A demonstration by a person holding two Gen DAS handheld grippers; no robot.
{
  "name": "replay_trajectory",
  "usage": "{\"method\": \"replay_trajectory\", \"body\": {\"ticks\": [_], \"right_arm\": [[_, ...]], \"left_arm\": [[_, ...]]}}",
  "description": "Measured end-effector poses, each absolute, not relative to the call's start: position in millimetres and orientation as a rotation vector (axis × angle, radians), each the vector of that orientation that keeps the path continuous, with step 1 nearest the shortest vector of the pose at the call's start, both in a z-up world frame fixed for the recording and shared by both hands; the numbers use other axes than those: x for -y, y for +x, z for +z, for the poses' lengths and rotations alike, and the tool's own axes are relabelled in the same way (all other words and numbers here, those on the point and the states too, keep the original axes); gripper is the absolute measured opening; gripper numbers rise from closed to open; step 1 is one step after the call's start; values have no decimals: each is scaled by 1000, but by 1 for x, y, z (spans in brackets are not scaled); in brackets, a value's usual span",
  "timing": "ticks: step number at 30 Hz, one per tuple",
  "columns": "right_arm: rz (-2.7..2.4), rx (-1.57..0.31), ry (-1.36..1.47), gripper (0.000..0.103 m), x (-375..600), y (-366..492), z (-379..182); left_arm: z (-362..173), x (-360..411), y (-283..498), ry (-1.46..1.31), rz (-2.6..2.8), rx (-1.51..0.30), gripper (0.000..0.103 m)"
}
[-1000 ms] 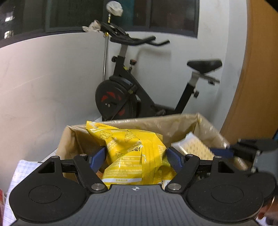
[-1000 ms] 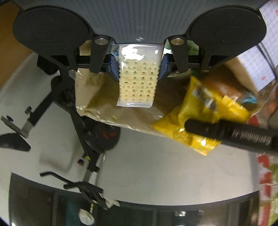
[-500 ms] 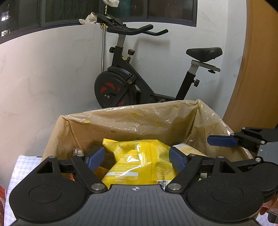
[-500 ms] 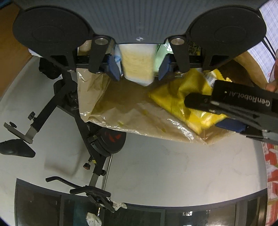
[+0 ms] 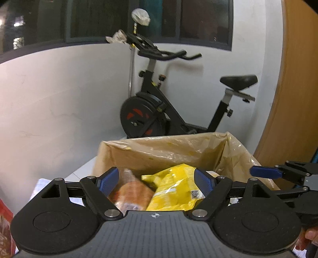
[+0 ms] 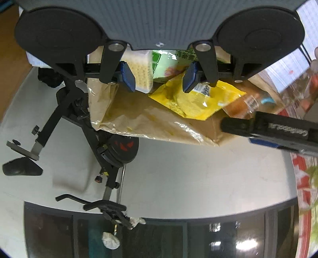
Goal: Organize snacks
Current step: 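Open both tools to drop the packets into the box, then move both tools back down to the last snacks on the table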
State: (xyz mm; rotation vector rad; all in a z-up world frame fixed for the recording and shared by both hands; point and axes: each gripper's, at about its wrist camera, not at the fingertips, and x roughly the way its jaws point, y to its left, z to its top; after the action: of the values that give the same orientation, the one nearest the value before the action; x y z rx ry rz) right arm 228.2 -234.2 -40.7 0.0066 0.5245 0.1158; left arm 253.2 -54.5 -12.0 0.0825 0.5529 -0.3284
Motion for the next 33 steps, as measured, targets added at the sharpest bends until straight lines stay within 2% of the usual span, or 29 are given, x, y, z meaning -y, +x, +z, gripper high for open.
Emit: {"method": "replay_trajectory", "body": {"ticks": [8, 15, 33], "right_arm": [[155, -452, 31, 56, 228, 185, -23], [213, -425, -2, 56, 214, 156, -21], [265, -545, -22, 57, 177, 126, -105]], "left_arm": [[-9, 11, 203, 93, -316, -501, 85], [-34, -27, 176, 36, -246, -546, 85], [-109, -40, 136, 32, -252, -657, 85]]}}
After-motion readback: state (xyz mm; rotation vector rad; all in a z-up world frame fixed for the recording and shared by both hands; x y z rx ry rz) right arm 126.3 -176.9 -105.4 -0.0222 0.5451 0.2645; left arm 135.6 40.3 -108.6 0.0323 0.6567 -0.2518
